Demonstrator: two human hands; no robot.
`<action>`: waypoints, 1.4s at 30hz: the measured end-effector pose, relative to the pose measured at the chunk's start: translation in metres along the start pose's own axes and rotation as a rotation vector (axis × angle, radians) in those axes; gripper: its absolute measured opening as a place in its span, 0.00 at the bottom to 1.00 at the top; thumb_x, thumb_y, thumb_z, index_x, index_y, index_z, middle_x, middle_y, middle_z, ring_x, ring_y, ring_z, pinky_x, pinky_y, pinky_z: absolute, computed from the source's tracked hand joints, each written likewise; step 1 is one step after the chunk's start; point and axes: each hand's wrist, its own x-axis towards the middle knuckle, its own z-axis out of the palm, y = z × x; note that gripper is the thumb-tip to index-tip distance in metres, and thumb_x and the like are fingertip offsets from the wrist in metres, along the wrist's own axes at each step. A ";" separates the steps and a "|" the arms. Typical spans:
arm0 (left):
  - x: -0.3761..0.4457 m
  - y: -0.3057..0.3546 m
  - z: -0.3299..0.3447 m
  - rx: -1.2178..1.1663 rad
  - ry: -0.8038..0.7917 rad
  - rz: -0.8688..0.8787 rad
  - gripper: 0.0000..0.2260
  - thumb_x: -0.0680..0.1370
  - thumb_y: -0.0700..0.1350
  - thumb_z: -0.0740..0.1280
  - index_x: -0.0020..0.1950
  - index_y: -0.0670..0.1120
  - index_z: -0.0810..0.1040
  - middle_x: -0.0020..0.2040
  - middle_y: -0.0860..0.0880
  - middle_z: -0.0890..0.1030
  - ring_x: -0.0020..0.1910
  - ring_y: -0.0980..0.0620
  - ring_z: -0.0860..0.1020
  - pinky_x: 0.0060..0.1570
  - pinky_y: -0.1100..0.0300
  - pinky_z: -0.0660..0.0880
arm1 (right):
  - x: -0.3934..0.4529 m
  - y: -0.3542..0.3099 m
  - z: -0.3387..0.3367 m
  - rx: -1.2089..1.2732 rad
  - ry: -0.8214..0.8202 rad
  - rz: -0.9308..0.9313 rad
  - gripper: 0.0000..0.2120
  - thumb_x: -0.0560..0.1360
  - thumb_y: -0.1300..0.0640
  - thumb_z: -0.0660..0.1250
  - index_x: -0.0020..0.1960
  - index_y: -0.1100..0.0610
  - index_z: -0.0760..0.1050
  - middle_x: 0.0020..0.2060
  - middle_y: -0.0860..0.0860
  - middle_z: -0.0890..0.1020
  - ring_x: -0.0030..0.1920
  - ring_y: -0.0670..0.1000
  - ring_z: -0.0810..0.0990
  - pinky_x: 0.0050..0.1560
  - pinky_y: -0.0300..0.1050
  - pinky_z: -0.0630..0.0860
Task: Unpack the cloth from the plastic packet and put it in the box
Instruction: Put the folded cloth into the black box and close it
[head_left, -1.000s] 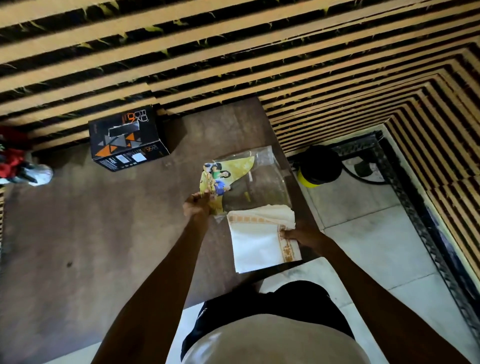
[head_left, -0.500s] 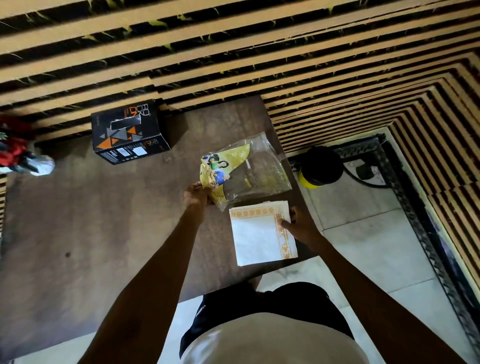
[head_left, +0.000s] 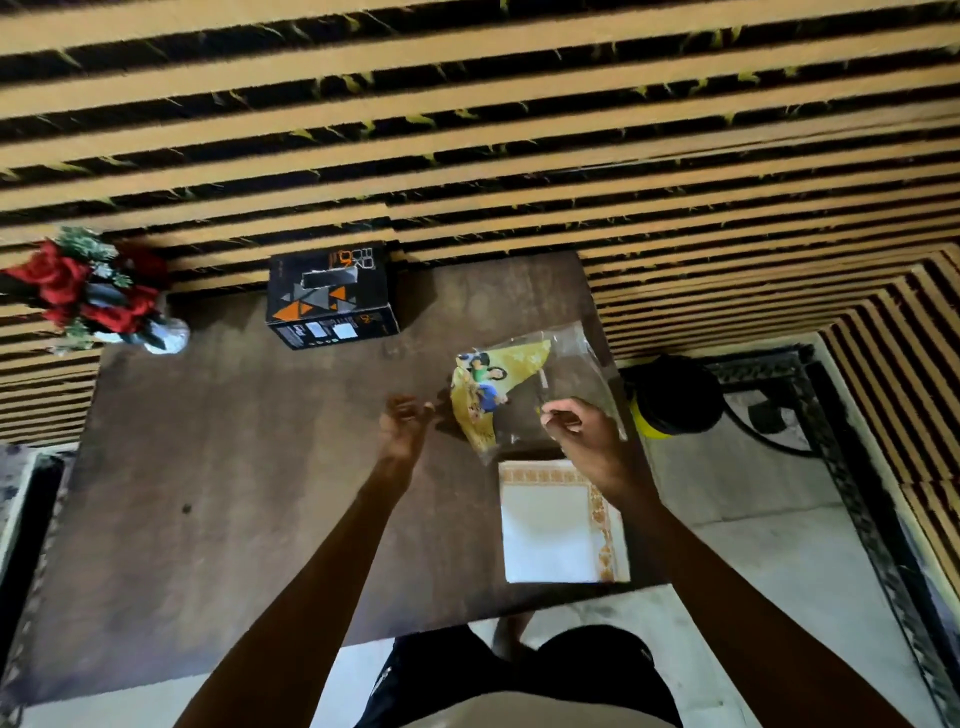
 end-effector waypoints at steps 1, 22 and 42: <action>0.005 0.003 -0.009 0.006 0.008 0.023 0.10 0.77 0.30 0.63 0.50 0.44 0.70 0.41 0.48 0.74 0.32 0.66 0.78 0.31 0.73 0.73 | 0.009 -0.011 0.010 0.029 0.001 -0.017 0.09 0.73 0.57 0.70 0.52 0.57 0.81 0.47 0.53 0.86 0.48 0.51 0.83 0.48 0.38 0.78; 0.197 0.077 -0.200 0.270 -0.095 -0.186 0.20 0.78 0.42 0.66 0.68 0.39 0.68 0.59 0.45 0.76 0.48 0.52 0.79 0.32 0.74 0.75 | 0.184 -0.162 0.211 0.084 -0.176 0.209 0.48 0.56 0.26 0.67 0.71 0.48 0.66 0.67 0.52 0.76 0.64 0.54 0.76 0.63 0.58 0.76; -0.032 0.013 -0.229 0.119 -0.052 -0.084 0.24 0.75 0.45 0.71 0.69 0.48 0.70 0.57 0.54 0.81 0.55 0.56 0.80 0.46 0.71 0.79 | -0.072 -0.118 0.204 0.154 -0.065 0.140 0.26 0.76 0.64 0.67 0.72 0.58 0.67 0.60 0.52 0.79 0.50 0.47 0.79 0.41 0.21 0.72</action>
